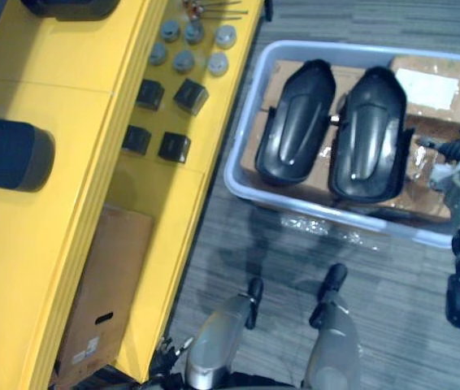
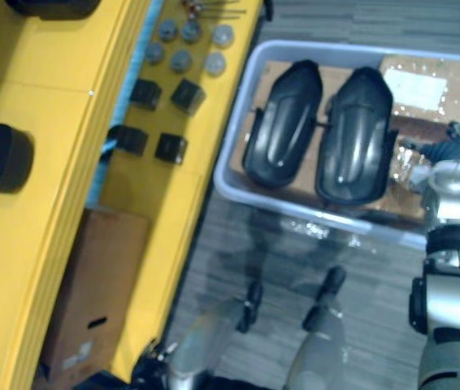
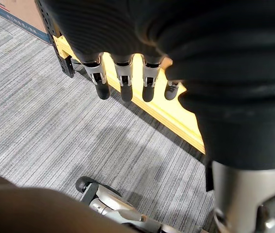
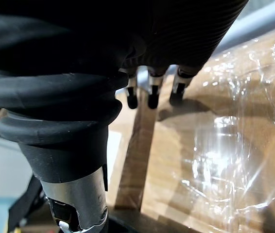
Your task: Walk over and take plastic housings, then place them on the shelf
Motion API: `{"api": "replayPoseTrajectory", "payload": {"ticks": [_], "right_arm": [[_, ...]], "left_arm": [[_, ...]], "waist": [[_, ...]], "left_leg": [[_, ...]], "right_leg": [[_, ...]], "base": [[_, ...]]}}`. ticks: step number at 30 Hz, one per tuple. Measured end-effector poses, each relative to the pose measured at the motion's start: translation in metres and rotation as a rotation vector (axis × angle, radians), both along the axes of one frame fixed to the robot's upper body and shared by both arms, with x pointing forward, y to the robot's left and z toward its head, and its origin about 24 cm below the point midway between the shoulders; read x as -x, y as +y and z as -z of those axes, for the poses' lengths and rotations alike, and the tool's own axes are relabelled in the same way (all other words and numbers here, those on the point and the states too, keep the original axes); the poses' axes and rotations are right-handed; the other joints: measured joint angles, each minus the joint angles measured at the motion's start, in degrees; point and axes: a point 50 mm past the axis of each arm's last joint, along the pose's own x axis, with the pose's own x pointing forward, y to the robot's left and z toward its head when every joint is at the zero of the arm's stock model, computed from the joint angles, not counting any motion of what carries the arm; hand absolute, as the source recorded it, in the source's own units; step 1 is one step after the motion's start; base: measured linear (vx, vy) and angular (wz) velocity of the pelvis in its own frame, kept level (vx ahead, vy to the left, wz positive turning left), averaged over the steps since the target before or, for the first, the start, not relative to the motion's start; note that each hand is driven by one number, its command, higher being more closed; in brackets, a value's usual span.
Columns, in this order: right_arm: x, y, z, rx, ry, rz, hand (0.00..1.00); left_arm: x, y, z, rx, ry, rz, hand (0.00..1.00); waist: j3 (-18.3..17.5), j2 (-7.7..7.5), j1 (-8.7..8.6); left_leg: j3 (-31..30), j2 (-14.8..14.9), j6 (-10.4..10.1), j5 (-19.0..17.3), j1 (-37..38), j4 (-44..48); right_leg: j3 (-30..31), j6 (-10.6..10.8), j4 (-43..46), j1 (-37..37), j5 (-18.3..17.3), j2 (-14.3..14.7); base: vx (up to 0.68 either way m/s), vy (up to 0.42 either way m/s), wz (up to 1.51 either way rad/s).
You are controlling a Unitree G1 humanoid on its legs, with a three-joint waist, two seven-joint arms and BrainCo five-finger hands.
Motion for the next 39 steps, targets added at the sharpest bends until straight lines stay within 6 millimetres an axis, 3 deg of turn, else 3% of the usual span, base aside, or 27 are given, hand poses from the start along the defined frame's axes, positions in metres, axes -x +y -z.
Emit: {"api": "replayPoseTrajectory", "payload": {"ticks": [3, 10, 16, 17, 24, 31, 39], "right_arm": [[0.003, -0.006, -0.007, 0.059, 0.021, 0.000, 0.00], [-0.002, -0.001, -0.015, 0.112, 0.060, -0.077, 0.00], [-0.003, -0.001, -0.012, 0.165, 0.165, -0.083, 0.00], [-0.004, 0.000, -0.012, 0.185, 0.188, -0.082, 1.00], [0.000, -0.010, -0.016, 0.313, 0.350, -0.003, 1.00], [0.009, -0.022, -0.004, 0.448, 0.551, 0.111, 1.00], [0.014, -0.029, -0.018, 0.600, 0.623, 0.248, 1.00]], "left_arm": [[-0.002, -0.002, 0.000, 0.003, -0.001, 0.011, 0.00], [-0.001, -0.005, 0.000, 0.009, 0.003, 0.019, 0.00], [-0.003, -0.010, 0.001, 0.047, -0.002, 0.023, 0.00], [-0.002, -0.010, 0.002, 0.060, -0.002, 0.027, 0.00], [-0.005, -0.017, 0.004, 0.104, 0.004, 0.117, 0.00], [-0.005, -0.024, 0.005, 0.124, 0.012, 0.135, 0.00], [-0.005, -0.028, 0.006, 0.126, 0.020, 0.149, 0.00]], "waist": [[-0.41, 0.59, 0.95], [-0.85, 1.24, 1.11], [-1.37, 1.97, 2.59], [-1.42, 2.04, 2.65], [-2.03, 2.91, 3.98], [-3.16, 4.46, 5.39], [-3.90, 5.45, 5.95]], "left_leg": [[-0.15, 0.03, -0.18, -0.12, -1.59, 1.08], [-1.51, 0.14, -0.38, -0.24, -3.74, 2.90], [-1.68, 0.47, -0.55, -0.33, -3.85, 3.18], [-1.76, 0.55, -0.61, -0.37, -3.87, 3.23], [-1.81, 0.94, -0.89, -0.48, -3.87, 3.33], [-2.02, 0.86, -1.07, -0.35, -4.90, 3.26], [-3.20, 0.24, -1.53, 1.05, -4.85, 0.96]], "right_leg": [[-0.21, -0.44, 0.32, -1.01, -0.29, -0.05], [-1.84, -0.66, 0.72, -1.76, -0.34, -0.07], [-2.25, -1.09, 1.09, -1.76, -0.62, 0.12], [-2.43, -1.22, 1.22, -1.76, -0.71, 0.14], [-2.67, -1.59, 1.70, -1.88, -0.99, 0.16], [-2.86, -1.63, 1.98, -2.84, -1.05, 0.04], [-3.76, -1.85, 3.45, -3.64, -2.03, -1.18]], "base": [[-0.03, 0.013, 0.03], [-0.05, 0.011, 0.10], [-0.03, 0.014, 0.01], [0.00, 0.000, 0.00], [0.00, 0.000, 0.00], [0.00, 0.004, 0.01], [-0.01, 0.017, 0.09]]}}
